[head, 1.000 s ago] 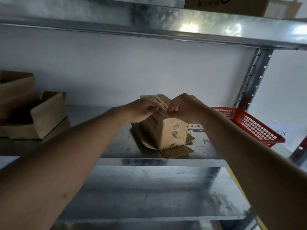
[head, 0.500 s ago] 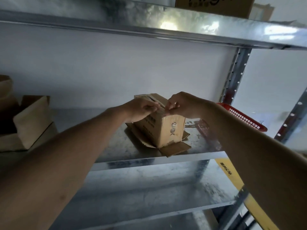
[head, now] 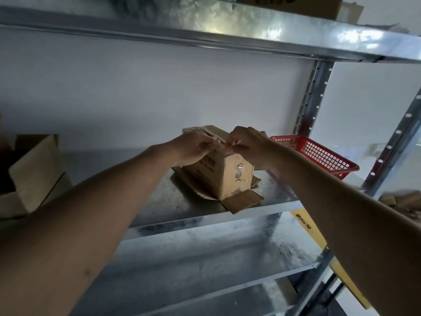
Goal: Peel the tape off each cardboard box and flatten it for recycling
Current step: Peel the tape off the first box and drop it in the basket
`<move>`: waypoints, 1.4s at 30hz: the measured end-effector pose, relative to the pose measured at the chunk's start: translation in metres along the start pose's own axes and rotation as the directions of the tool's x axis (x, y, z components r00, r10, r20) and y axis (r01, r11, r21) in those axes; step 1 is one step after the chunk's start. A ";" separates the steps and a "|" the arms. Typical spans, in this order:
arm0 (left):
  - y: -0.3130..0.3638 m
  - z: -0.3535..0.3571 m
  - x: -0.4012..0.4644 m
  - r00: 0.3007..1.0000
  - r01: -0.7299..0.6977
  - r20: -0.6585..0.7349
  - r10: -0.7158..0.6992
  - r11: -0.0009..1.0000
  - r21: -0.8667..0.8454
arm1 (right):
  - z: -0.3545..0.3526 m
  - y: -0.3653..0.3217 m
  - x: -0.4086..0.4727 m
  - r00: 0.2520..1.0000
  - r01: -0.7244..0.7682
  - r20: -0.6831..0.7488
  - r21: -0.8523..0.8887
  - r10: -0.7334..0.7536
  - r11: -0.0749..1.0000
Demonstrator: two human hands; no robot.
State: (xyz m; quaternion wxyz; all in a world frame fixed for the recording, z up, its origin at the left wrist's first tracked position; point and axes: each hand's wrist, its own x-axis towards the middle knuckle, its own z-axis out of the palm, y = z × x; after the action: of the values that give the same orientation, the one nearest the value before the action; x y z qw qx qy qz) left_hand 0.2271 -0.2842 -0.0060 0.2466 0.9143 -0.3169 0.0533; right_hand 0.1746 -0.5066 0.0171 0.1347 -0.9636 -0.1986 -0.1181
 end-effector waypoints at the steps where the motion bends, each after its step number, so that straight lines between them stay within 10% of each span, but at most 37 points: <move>1: -0.001 0.000 0.000 1.000 -0.018 0.003 0.018 1.000 0.000 | 0.001 0.002 -0.004 1.000 -0.012 0.005 0.061 0.012 0.998; 10: -0.006 -0.002 0.006 0.998 -0.037 0.045 0.034 0.997 0.062 | 0.002 -0.024 -0.020 0.989 0.041 -0.144 -0.007 -0.042 0.999; 18: -0.003 -0.007 0.004 0.989 -0.083 0.117 0.090 0.994 -0.065 | 0.008 -0.072 -0.017 0.921 -0.281 -0.321 -0.163 0.218 0.946; 27: -0.018 -0.009 0.005 0.992 -0.052 0.113 0.054 0.998 -0.021 | 0.050 -0.052 -0.047 0.787 0.063 -0.617 0.089 0.006 0.994; 33: -0.007 -0.006 0.008 1.000 -0.008 0.013 0.009 0.998 -0.064 | 0.047 -0.036 -0.046 0.839 0.029 -0.422 0.664 0.343 0.747; 42: 0.012 0.003 0.004 0.999 -0.010 -0.044 0.012 0.999 0.041 | 0.039 -0.034 -0.041 0.743 -0.169 -0.497 0.509 0.448 0.844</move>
State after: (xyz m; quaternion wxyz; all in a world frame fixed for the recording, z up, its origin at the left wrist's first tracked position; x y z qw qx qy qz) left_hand 0.2231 -0.2957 -0.0026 0.2344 0.9160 -0.3152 0.0812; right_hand 0.1311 -0.4789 -0.0238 0.4182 -0.8405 0.0002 -0.3444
